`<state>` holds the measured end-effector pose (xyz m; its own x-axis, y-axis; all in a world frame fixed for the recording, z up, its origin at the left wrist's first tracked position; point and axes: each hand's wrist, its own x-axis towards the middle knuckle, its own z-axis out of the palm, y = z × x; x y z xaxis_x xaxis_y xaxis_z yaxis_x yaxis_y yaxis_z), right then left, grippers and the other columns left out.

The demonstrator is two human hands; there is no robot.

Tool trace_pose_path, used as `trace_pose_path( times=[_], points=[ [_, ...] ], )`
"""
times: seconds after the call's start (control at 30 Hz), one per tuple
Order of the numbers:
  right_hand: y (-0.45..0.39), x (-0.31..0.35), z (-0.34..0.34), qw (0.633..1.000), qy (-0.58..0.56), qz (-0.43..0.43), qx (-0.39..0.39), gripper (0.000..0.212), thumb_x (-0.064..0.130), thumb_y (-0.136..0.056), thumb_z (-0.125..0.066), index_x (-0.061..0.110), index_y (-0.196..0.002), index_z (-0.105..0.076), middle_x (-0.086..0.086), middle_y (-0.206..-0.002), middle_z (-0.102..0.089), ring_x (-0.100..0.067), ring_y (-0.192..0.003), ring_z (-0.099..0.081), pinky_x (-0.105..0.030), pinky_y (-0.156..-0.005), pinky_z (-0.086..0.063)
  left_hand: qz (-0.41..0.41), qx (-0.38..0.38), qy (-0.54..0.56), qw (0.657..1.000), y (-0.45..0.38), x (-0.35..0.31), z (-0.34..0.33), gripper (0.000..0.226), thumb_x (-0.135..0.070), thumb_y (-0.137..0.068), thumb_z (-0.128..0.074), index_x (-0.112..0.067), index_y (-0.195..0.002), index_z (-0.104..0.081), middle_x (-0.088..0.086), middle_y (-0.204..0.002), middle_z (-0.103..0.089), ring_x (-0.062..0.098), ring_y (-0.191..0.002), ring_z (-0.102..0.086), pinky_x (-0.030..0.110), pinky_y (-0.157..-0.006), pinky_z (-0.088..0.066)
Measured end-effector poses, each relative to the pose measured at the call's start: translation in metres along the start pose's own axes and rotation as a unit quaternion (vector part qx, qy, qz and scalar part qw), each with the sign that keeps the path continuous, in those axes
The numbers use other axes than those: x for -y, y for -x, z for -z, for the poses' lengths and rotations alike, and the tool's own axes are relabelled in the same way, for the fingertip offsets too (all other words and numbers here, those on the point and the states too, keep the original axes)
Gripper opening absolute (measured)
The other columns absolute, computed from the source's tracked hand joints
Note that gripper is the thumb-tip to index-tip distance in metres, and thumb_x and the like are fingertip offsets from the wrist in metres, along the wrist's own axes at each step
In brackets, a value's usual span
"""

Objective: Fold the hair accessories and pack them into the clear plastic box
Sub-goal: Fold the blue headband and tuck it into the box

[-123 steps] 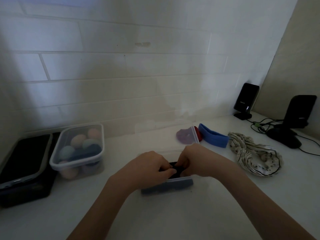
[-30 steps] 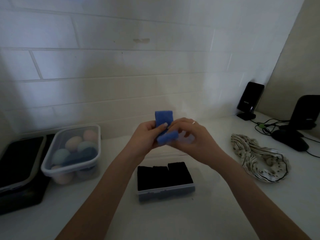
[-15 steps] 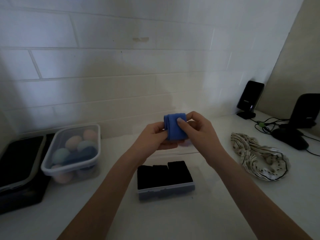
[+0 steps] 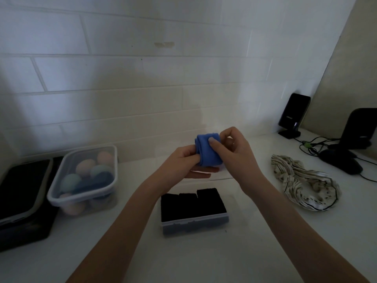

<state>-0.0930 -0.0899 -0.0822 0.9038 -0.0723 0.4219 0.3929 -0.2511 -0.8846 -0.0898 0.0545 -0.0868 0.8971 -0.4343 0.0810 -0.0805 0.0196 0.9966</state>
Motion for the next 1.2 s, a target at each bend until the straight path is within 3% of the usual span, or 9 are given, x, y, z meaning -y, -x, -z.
trace_pose_path(
  times=[0.23,0.33,0.43,0.6,0.73,0.9,1.0,1.1,1.2],
  points=[
    [0.001,-0.003,0.001,0.999,0.029,0.019,-0.027,0.021,0.023,-0.087,-0.062,0.009,-0.093,-0.049,-0.001,-0.064,-0.06,-0.013,-0.063,-0.06,-0.025,-0.06,-0.05,0.064,-0.033,0.077,0.994,-0.005,-0.005,-0.005,0.024,-0.032,-0.095,-0.043,-0.016,-0.099,-0.061,0.0,-0.079,-0.075,0.02,-0.071,-0.073,0.028,-0.062,-0.059],
    [0.002,-0.003,0.001,0.998,0.054,0.026,-0.008,0.021,0.024,-0.088,-0.061,0.012,-0.098,-0.047,-0.012,-0.072,-0.067,-0.025,-0.07,-0.067,-0.03,-0.061,-0.054,0.001,-0.059,-0.025,0.998,-0.003,0.001,-0.005,0.018,-0.031,-0.09,-0.055,-0.015,-0.096,-0.062,0.005,-0.084,-0.073,0.016,-0.072,-0.073,0.022,-0.063,-0.058],
    [0.002,-0.002,0.003,0.999,0.037,-0.004,0.018,0.024,0.023,-0.09,-0.059,0.015,-0.108,-0.047,-0.025,-0.075,-0.066,-0.035,-0.07,-0.064,-0.038,-0.062,-0.052,-0.023,-0.052,-0.031,0.998,-0.003,0.006,-0.003,0.011,-0.023,-0.091,-0.056,-0.016,-0.09,-0.064,-0.001,-0.075,-0.075,0.016,-0.07,-0.073,0.021,-0.062,-0.057],
    [0.0,0.006,0.01,0.997,0.042,-0.007,0.06,0.015,0.022,-0.089,-0.06,0.014,-0.1,-0.053,-0.013,-0.08,-0.068,-0.017,-0.064,-0.064,-0.025,-0.051,-0.051,-0.023,-0.03,-0.056,0.998,-0.001,0.005,-0.003,0.016,-0.025,-0.091,-0.055,-0.013,-0.091,-0.066,0.0,-0.075,-0.075,0.017,-0.071,-0.073,0.023,-0.061,-0.058],
    [-0.002,0.008,0.03,0.993,0.066,-0.028,0.094,0.017,0.02,-0.087,-0.063,0.024,-0.09,-0.047,-0.016,-0.073,-0.067,-0.017,-0.056,-0.059,-0.031,-0.052,-0.046,-0.025,-0.044,-0.133,0.99,0.003,0.002,-0.006,0.026,-0.034,-0.09,-0.055,-0.012,-0.081,-0.067,0.007,-0.071,-0.071,0.017,-0.062,-0.071,0.024,-0.05,-0.055],
    [0.015,0.004,0.065,0.96,0.237,-0.045,0.141,0.019,0.025,-0.085,-0.065,0.017,-0.082,-0.048,-0.004,-0.063,-0.067,-0.001,-0.044,-0.048,-0.022,-0.051,-0.038,-0.12,-0.087,-0.273,0.951,0.006,0.006,-0.008,0.019,-0.026,-0.088,-0.06,-0.021,-0.072,-0.07,-0.001,-0.063,-0.068,0.01,-0.055,-0.067,0.025,-0.055,-0.056],
    [0.032,-0.001,0.066,0.934,0.314,-0.064,0.156,0.02,0.029,-0.083,-0.067,0.021,-0.076,-0.05,-0.003,-0.072,-0.072,-0.008,-0.058,-0.059,-0.02,-0.055,-0.044,-0.158,-0.033,-0.36,0.919,0.007,0.008,-0.013,0.016,-0.026,-0.084,-0.065,-0.017,-0.077,-0.074,0.0,-0.068,-0.071,0.016,-0.062,-0.066,0.035,-0.064,-0.057],
    [0.041,-0.002,0.06,0.922,0.356,-0.033,0.146,0.026,0.029,-0.083,-0.067,0.029,-0.069,-0.046,0.002,-0.079,-0.07,0.0,-0.062,-0.056,-0.008,-0.051,-0.039,-0.136,0.037,-0.416,0.899,0.007,0.013,-0.017,0.021,-0.033,-0.084,-0.065,-0.015,-0.084,-0.076,0.004,-0.074,-0.073,0.02,-0.067,-0.064,0.044,-0.068,-0.054],
    [0.047,-0.006,0.052,0.887,0.431,-0.008,0.163,0.022,0.038,-0.084,-0.063,0.029,-0.074,-0.045,0.002,-0.085,-0.068,-0.013,-0.075,-0.058,-0.023,-0.06,-0.038,-0.109,0.064,-0.437,0.891,0.008,0.014,-0.017,0.021,-0.035,-0.083,-0.066,-0.018,-0.088,-0.077,0.003,-0.078,-0.074,0.018,-0.069,-0.065,0.042,-0.07,-0.055]
  ],
)
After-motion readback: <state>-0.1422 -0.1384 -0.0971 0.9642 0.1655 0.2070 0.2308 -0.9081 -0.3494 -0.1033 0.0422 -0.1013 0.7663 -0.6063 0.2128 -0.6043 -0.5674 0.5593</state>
